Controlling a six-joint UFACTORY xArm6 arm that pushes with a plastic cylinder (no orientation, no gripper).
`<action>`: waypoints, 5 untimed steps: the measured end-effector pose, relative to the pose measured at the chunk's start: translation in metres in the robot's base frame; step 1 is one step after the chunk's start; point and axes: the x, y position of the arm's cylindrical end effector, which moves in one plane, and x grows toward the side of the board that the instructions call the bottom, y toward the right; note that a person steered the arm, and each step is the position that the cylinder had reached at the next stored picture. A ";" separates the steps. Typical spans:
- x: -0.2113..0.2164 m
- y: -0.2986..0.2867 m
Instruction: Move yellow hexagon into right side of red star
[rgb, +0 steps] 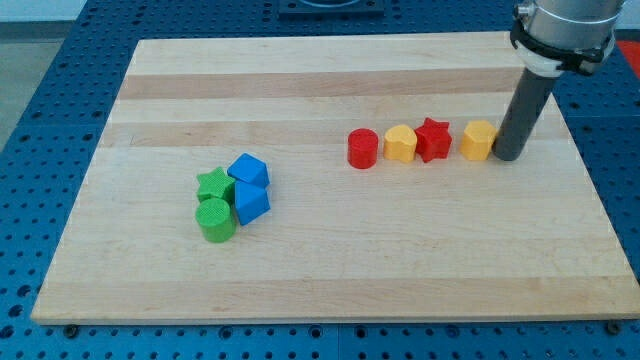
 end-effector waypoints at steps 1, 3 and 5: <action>-0.001 -0.003; -0.005 0.020; -0.007 -0.004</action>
